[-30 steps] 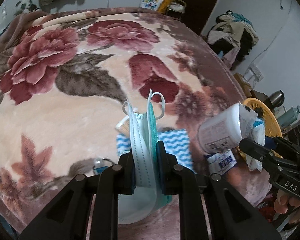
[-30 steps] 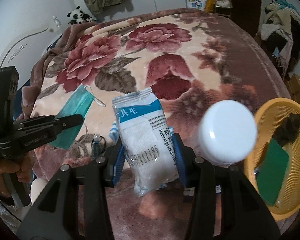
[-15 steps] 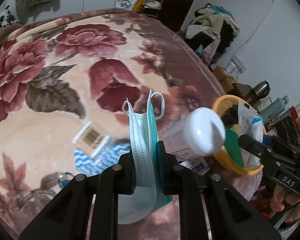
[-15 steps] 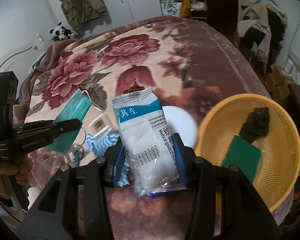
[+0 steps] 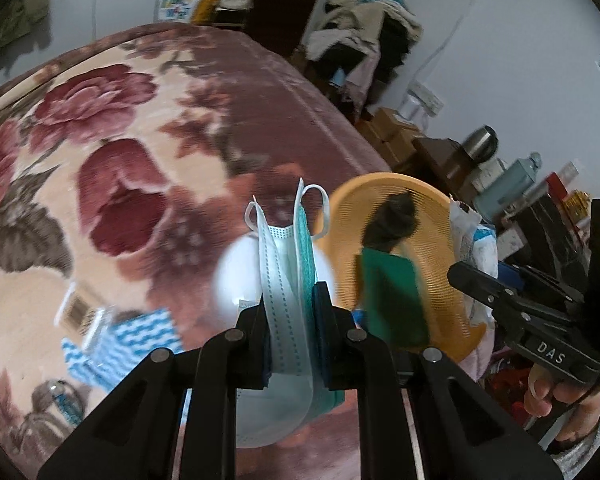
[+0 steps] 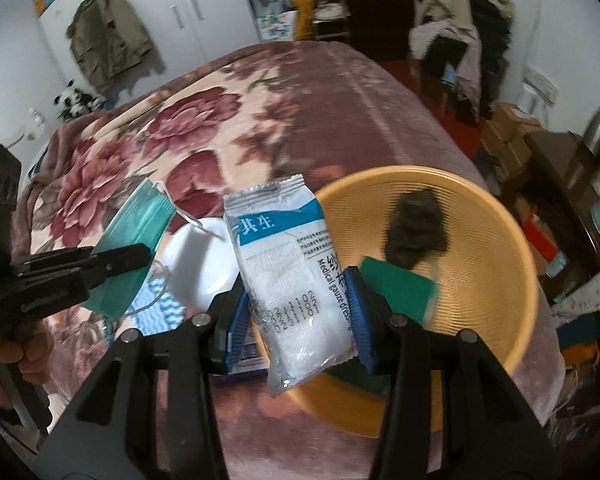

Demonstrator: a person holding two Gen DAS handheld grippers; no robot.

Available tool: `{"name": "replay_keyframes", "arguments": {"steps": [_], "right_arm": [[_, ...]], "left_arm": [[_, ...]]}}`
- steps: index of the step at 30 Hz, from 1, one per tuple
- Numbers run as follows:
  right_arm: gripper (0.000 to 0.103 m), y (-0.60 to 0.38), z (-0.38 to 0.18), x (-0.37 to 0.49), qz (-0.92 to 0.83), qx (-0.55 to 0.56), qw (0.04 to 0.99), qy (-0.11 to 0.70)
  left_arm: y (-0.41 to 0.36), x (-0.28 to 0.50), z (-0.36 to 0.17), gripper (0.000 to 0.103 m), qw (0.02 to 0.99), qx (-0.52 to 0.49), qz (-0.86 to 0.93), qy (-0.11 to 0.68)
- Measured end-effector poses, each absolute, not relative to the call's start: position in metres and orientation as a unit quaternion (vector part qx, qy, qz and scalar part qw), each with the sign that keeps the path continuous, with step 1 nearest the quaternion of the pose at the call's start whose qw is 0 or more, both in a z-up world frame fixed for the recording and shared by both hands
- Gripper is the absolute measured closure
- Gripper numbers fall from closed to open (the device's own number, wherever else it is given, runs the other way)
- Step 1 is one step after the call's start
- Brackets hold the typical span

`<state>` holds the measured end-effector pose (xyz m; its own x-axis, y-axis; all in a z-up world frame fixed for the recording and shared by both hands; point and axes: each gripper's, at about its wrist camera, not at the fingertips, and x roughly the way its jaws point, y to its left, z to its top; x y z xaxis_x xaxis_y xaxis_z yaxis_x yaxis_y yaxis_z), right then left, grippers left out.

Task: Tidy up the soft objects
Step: 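Carry the face mask and gauze pack with both tools over the orange basket, then open both tools to drop the mask and gauze pack into the basket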

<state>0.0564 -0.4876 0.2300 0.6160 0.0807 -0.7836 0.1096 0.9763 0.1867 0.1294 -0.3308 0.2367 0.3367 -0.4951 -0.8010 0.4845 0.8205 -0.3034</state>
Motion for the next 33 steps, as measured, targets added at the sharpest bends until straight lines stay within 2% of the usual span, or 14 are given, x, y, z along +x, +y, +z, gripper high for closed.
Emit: {"name": "replay_keyframes", "arguments": {"steps": [10, 12, 13, 14, 15, 16, 17, 19, 23, 28, 33], "right_arm": [[0.058, -0.556, 0.223, 0.047, -0.067, 0.151, 0.886, 0.433], [0.056, -0.568, 0.219, 0.047, -0.080, 0.165, 0.884, 0.431], [0.055, -0.574, 0.217, 0.046, -0.088, 0.175, 0.882, 0.429], [0.055, -0.579, 0.214, 0.046, -0.093, 0.184, 0.880, 0.429], [0.052, -0.586, 0.211, 0.045, -0.099, 0.196, 0.875, 0.431], [0.042, -0.589, 0.209, 0.044, -0.102, 0.201, 0.874, 0.431], [0.037, -0.592, 0.209, 0.042, -0.108, 0.203, 0.873, 0.430], [0.019, -0.595, 0.209, 0.037, -0.114, 0.204, 0.876, 0.423], [0.015, -0.596, 0.207, 0.035, -0.118, 0.204, 0.874, 0.425], [0.002, -0.592, 0.206, 0.032, -0.119, 0.205, 0.871, 0.431], [0.000, -0.584, 0.209, 0.028, -0.118, 0.201, 0.870, 0.434]], "left_arm": [[-0.427, 0.128, 0.228, 0.087, 0.791, 0.017, -0.357, 0.496], [-0.442, 0.131, 0.221, 0.083, 0.785, 0.012, -0.365, 0.501], [-0.450, 0.132, 0.218, 0.068, 0.781, 0.010, -0.367, 0.505], [-0.456, 0.133, 0.215, 0.041, 0.778, 0.009, -0.369, 0.508], [-0.463, 0.133, 0.212, 0.026, 0.774, 0.006, -0.372, 0.513], [-0.466, 0.133, 0.209, 0.006, 0.771, 0.002, -0.374, 0.516], [-0.468, 0.133, 0.207, 0.001, 0.768, -0.003, -0.376, 0.518], [-0.469, 0.132, 0.206, 0.001, 0.771, 0.001, -0.373, 0.517], [-0.462, 0.128, 0.207, 0.001, 0.776, 0.007, -0.365, 0.515], [-0.450, 0.120, 0.212, 0.001, 0.787, 0.019, -0.354, 0.505], [-0.441, 0.113, 0.219, 0.001, 0.793, 0.025, -0.353, 0.496]]}}
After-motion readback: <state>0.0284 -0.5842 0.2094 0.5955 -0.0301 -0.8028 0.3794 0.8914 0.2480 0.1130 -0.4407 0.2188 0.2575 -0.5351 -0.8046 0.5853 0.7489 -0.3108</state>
